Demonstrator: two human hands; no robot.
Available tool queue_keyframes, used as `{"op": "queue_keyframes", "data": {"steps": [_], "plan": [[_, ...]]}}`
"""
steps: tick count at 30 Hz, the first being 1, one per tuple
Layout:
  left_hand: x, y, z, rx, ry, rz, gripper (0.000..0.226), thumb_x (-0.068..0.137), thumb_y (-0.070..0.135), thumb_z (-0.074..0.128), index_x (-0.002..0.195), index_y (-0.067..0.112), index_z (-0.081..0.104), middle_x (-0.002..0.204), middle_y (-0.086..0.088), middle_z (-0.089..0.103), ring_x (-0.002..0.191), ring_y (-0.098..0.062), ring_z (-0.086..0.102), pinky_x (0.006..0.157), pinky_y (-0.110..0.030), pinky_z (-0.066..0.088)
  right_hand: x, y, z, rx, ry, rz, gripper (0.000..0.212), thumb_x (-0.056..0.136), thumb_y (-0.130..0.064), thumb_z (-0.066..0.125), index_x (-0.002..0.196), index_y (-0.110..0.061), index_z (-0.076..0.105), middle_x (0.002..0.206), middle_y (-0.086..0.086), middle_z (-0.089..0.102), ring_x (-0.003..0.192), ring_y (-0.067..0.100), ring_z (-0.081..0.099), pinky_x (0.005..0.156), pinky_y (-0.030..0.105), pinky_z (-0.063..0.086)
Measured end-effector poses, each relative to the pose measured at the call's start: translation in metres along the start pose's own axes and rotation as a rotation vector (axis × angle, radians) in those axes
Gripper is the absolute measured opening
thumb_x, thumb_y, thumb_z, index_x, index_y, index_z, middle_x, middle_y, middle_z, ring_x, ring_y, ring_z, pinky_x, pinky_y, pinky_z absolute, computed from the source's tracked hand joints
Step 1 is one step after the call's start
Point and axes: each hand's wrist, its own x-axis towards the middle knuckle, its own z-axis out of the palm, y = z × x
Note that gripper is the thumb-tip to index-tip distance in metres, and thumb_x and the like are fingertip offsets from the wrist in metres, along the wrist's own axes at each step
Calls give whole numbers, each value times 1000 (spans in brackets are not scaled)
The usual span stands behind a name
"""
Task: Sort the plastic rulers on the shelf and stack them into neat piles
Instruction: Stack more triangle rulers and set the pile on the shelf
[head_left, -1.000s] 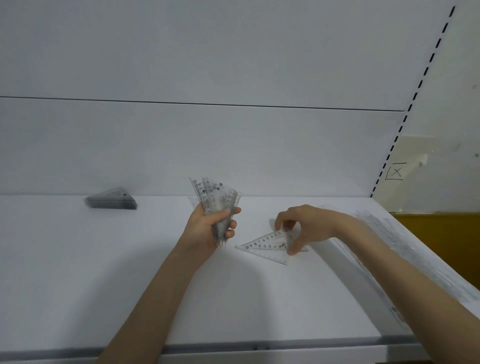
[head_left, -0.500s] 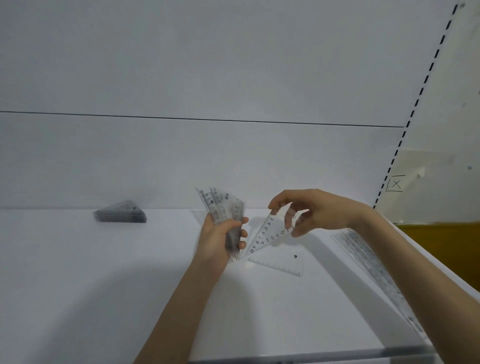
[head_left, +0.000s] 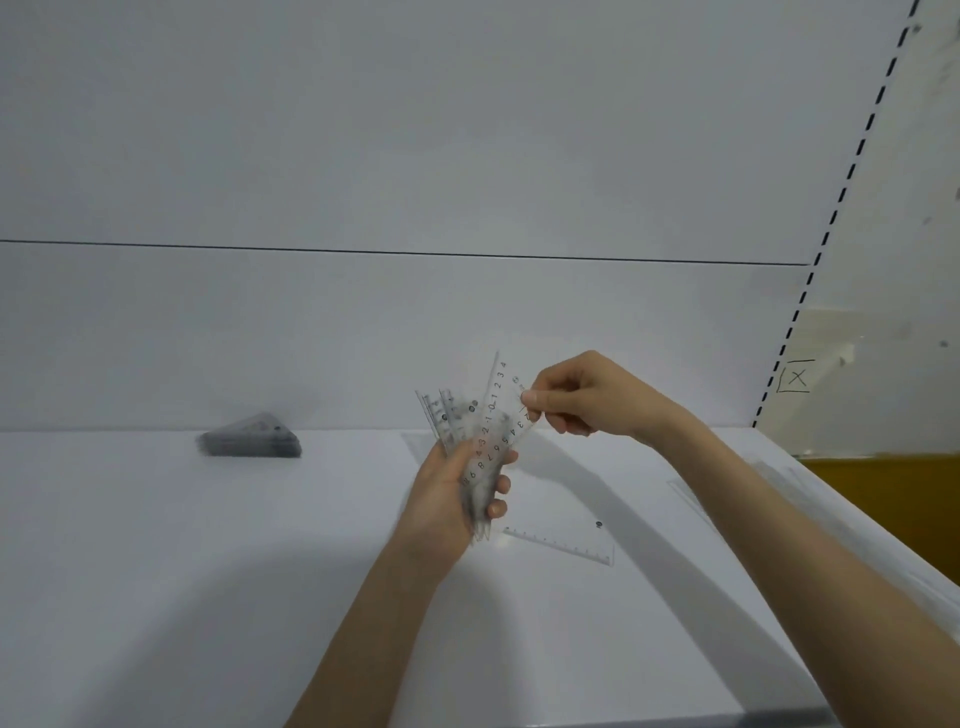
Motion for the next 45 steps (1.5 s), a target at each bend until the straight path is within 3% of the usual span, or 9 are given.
{"op": "queue_keyframes", "data": {"steps": [5, 12, 17, 22, 25, 32, 39, 42, 45], "plan": [[1, 3, 1, 57, -49, -38, 51, 88, 52, 43, 109, 10, 61, 79, -7, 63, 51, -14, 49, 38, -20, 35, 14, -2, 11, -97, -51, 30, 27, 86, -30, 70, 72, -7, 68, 52, 0, 56, 46, 15, 41, 45, 19, 35], [-3, -1, -3, 106, -71, 62, 29, 90, -2, 52, 118, 7, 51, 87, -14, 63, 53, -16, 51, 41, -22, 39, 21, -5, 22, -177, 85, -24, 30, 75, -27, 80, 71, 0, 67, 50, 3, 60, 37, 7, 47, 41, 14, 35], [0, -2, -4, 56, -7, 92, 36, 89, -6, 52, 125, 1, 47, 86, -14, 63, 48, -15, 49, 39, -22, 39, 18, 8, 22, -293, 215, -46, 30, 77, -35, 78, 72, -7, 65, 54, 1, 63, 43, 9, 55, 44, 16, 41], [2, 0, -8, -3, 67, 137, 37, 89, -6, 54, 125, 0, 46, 88, -15, 61, 46, -14, 49, 39, -21, 38, -16, 42, 11, -587, -284, 258, 38, 59, -54, 82, 85, -27, 74, 83, -7, 70, 81, 7, 63, 76, 25, 50], [4, -1, -7, 1, 58, 132, 34, 89, -5, 54, 122, 1, 47, 87, -14, 61, 47, -14, 50, 39, -22, 38, -30, 55, 19, -592, -329, 294, 46, 55, -50, 86, 94, -31, 70, 96, -11, 65, 94, 9, 62, 87, 30, 52], [3, -4, -6, 10, 49, 98, 28, 89, -5, 54, 115, 4, 49, 86, -12, 62, 47, -14, 50, 39, -21, 38, -34, 63, 23, -507, -366, 329, 42, 68, -31, 82, 100, -26, 55, 105, -8, 56, 82, 10, 55, 73, 26, 45], [-1, -3, -3, 28, 43, 81, 28, 85, -1, 61, 110, 6, 51, 84, -10, 60, 49, -14, 50, 40, -21, 38, -27, 58, 14, -285, -207, 227, 23, 74, -1, 70, 83, -22, 65, 69, -6, 66, 58, 10, 57, 49, 22, 45], [-3, -1, -4, -1, 58, 80, 26, 86, 8, 62, 110, 8, 54, 85, -11, 60, 50, -14, 50, 41, -21, 39, -25, 34, -13, -214, -149, 120, 29, 77, 12, 59, 85, -14, 71, 72, 5, 69, 64, 11, 61, 50, 24, 47], [-4, 2, -4, -23, 76, 62, 30, 89, 19, 61, 116, 8, 56, 84, -11, 62, 51, -15, 50, 41, -22, 40, -21, -3, -31, -248, -195, -2, 18, 82, -4, 71, 84, -21, 75, 83, 8, 69, 72, 16, 59, 61, 26, 47]]}}
